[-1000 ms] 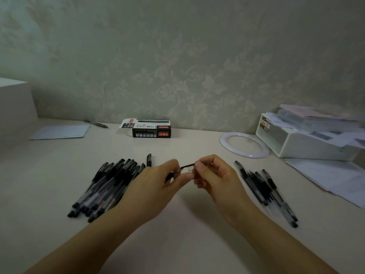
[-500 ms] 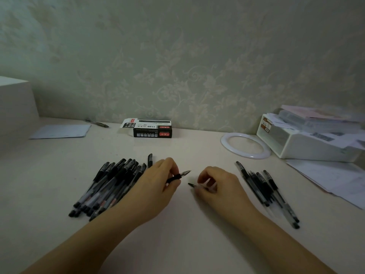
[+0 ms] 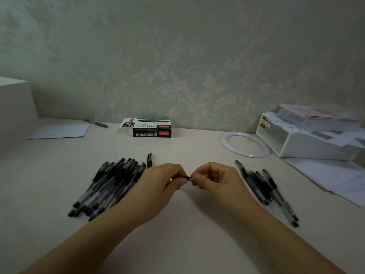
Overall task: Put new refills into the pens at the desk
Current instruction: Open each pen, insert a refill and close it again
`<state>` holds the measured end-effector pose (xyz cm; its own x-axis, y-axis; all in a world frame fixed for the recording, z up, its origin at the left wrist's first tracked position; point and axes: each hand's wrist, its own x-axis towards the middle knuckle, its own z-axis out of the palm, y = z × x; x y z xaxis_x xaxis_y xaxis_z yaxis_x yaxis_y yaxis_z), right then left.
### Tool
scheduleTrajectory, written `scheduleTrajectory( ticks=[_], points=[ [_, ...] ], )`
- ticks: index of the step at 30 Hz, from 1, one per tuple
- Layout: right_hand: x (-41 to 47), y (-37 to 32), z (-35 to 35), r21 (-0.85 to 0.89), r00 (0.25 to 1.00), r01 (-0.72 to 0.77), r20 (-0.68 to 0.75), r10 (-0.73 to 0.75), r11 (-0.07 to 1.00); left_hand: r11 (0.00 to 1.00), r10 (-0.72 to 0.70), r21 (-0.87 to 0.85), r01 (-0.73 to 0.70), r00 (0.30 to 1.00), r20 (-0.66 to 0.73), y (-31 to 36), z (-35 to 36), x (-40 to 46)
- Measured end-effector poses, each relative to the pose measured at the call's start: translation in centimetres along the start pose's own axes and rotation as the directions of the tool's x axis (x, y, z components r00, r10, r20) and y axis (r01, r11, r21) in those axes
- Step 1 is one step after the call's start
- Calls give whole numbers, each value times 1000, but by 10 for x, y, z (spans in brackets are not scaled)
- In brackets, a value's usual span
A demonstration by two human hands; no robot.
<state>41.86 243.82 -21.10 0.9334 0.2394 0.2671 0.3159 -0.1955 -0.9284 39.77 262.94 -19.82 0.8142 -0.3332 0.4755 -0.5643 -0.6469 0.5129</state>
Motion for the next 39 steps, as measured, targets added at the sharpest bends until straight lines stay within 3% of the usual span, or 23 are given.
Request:
scheduleTrajectory(
  ticks=[6, 11, 17, 22, 29, 35, 39],
  points=[
    [-2, -4, -2, -16, 999, 3, 47, -2, 1000, 999, -48, -13, 48, 999, 14, -2, 3, 0],
    [-2, -4, 1, -135, 999, -23, -43, 18, 991, 1000, -17, -9, 17, 1000, 21, 1, 3, -1],
    [-1, -6, -4, -82, 999, -7, 49, 11, 997, 1000, -21, -10, 21, 1000, 20, 1, 3, -1],
    [-2, -4, -1, -150, 999, -35, -8, 34, 988, 1000, -12, -21, 13, 1000, 15, 2, 3, -1],
    [-1, -6, -1, -32, 998, -48, 34, 49, 998, 999, -32, -31, 32, 999, 10, 0, 3, -1],
    [-1, -5, 1, -6, 989, -148, -17, 148, 989, 997, -57, -59, 57, 998, 9, -2, 5, -2],
    [2, -8, -6, 137, 979, -155, -114, 171, 978, 991, -111, -71, 110, 994, -14, -4, 4, -1]
  ],
)
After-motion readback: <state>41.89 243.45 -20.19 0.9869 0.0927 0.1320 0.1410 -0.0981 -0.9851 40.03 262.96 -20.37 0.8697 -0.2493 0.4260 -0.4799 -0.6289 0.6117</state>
